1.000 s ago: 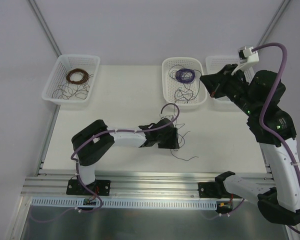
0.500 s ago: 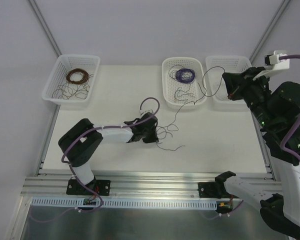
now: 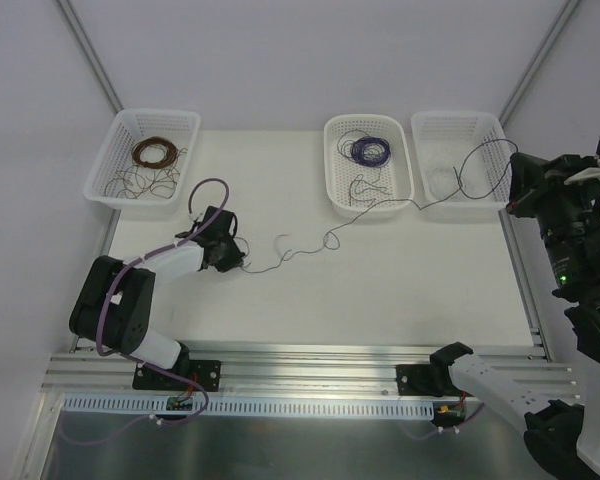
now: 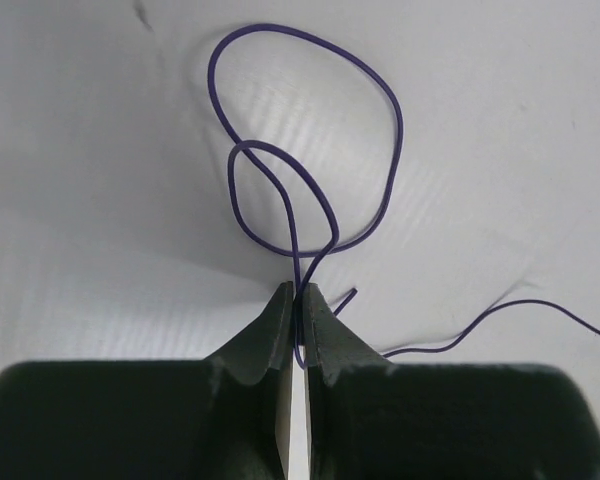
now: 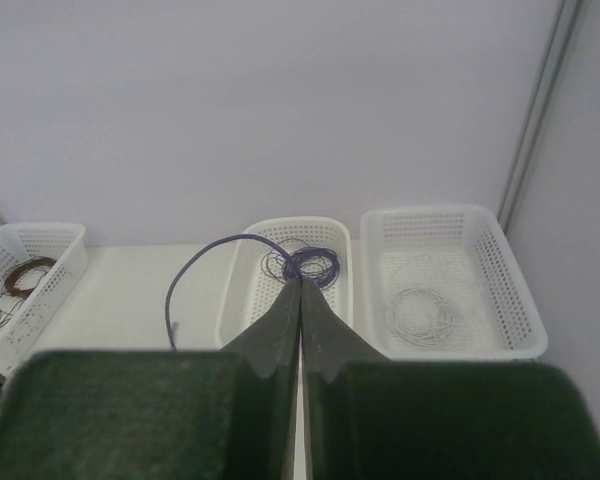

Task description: Untangle the cables

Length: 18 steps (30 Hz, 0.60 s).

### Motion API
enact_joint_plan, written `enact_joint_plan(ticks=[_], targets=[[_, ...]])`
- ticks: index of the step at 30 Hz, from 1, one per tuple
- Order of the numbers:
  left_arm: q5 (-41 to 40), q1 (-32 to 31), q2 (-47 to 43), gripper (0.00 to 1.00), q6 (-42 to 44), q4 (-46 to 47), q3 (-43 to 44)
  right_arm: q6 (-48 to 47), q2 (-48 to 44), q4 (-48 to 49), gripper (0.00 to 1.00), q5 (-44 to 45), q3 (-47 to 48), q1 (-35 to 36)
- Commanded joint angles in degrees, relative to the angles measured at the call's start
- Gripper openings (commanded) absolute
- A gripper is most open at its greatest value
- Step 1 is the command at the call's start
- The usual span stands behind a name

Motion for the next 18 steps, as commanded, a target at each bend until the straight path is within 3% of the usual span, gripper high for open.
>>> enact_joint_plan(ticks=[1,5,12,18], targets=[[-0.9,3.9,-1.2,0.0,2.6,-5.0,-1.3,-2.5,-1.2,-0.2,0.01,5.1,1.7,0.1],[0.5,6.4,-1.4,0.0,2.7,-5.3,-1.1,-1.4,-1.2,-0.5,0.01,2.6,1.5,0.1],[7.2,6.4,-2.9,0.18,3.9,-5.2,-0.7,6.2,0.3,1.1,0.01,-9.8,-12.7,0.1],[12.8,6.3,-9.5,0.5,6.5,-5.4,-1.4,8.8,-0.3,2.8,0.01,-12.6,-23.9,0.1]])
